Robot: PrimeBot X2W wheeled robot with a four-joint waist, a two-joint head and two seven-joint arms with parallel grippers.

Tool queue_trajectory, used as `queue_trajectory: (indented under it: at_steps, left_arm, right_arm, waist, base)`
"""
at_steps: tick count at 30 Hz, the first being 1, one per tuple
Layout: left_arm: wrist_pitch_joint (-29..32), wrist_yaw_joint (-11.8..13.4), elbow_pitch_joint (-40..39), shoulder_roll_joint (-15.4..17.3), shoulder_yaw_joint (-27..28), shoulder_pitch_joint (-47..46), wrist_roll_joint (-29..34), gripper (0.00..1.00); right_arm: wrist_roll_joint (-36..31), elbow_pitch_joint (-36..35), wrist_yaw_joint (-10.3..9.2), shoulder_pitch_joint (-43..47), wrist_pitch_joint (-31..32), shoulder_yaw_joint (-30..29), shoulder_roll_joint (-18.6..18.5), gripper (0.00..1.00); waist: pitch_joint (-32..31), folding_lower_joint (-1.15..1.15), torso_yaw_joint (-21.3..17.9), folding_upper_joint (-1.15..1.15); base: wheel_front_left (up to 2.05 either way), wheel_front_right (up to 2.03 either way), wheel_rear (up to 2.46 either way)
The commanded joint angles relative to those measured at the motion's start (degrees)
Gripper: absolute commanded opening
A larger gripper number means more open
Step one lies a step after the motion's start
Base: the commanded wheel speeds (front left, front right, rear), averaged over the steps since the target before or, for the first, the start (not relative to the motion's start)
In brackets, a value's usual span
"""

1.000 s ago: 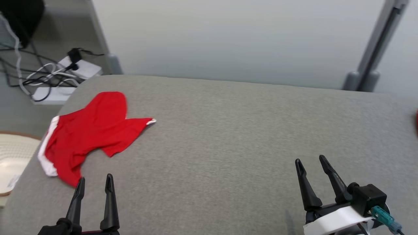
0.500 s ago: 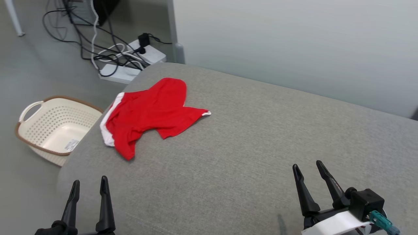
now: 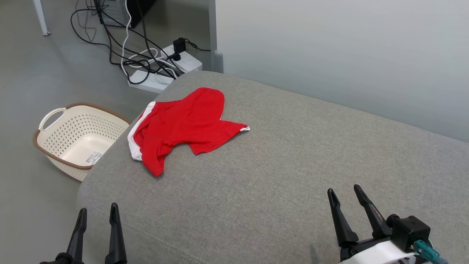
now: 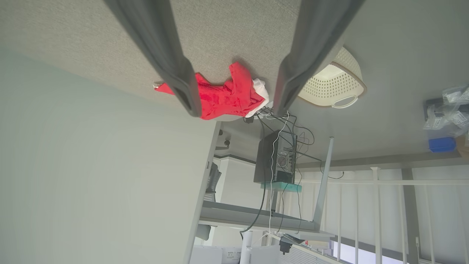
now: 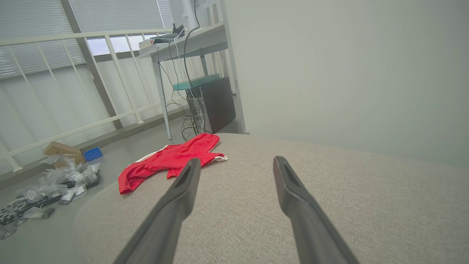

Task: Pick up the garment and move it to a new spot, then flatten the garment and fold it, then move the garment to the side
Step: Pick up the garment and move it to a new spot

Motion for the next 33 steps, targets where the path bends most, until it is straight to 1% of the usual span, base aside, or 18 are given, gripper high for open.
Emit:
queue_trajectory:
  at_steps: [1, 7, 13, 17, 22, 27, 33]
  left_arm:
    - [0.06, 0.32, -1.37, 0.18, 1.9, -1.73, -0.24, 1.0]
    - [0.06, 0.69, -1.22, 0.18, 2.22, -1.88, -1.04, 1.0]
    - [0.06, 1.22, -1.33, 0.18, 2.89, -3.58, -2.9, 1.0]
    - [0.06, 1.91, -1.14, 0.18, 2.77, -6.33, -4.83, 1.0]
    - [0.06, 2.87, 1.25, 0.18, 2.24, -11.07, -7.84, 1.0]
    - [0.06, 2.76, 4.22, 0.18, 3.16, -16.39, -11.22, 1.0]
    - [0.06, 1.45, 10.6, 0.18, 4.27, -24.54, -12.3, 1.0]
  right_arm:
    - [0.29, -1.56, -0.01, -1.09, -0.35, 1.23, -0.36, 1.0]
    - [-0.32, -1.22, -0.01, -1.48, -0.35, 0.79, -0.36, 1.0]
    - [-1.43, -1.55, -0.01, -2.52, -0.35, 0.39, -0.86, 1.0]
    - [-2.03, -2.06, -0.01, -3.64, -0.35, 0.28, -2.55, 1.0]
    - [-2.48, -2.83, -0.01, -5.57, -0.35, 0.48, -5.19, 1.0]
    - [-2.68, -3.67, -0.01, -7.43, -0.35, 1.11, -7.83, 1.0]
    - [-2.73, -4.57, -0.01, -9.45, -0.35, 1.38, -10.72, 1.0]
  waist:
    - [0.0, 0.0, -0.38, 0.0]
    - [1.13, 0.0, -2.36, 0.0]
    - [4.6, 0.0, -4.18, 0.0]
    - [7.97, 0.0, -4.59, 0.0]
    - [12.17, 0.0, -4.88, 0.0]
    - [15.63, 0.0, -5.78, 0.0]
    - [19.31, 0.0, -6.92, 0.0]
  base:
    - [0.0, 0.0, 0.0]
    - [0.0, 0.0, 0.0]
    - [0.0, 0.0, 0.0]
    - [0.0, 0.0, 0.0]
    - [0.0, 0.0, 0.0]
    - [0.0, 0.0, 0.0]
    - [0.0, 0.0, 0.0]
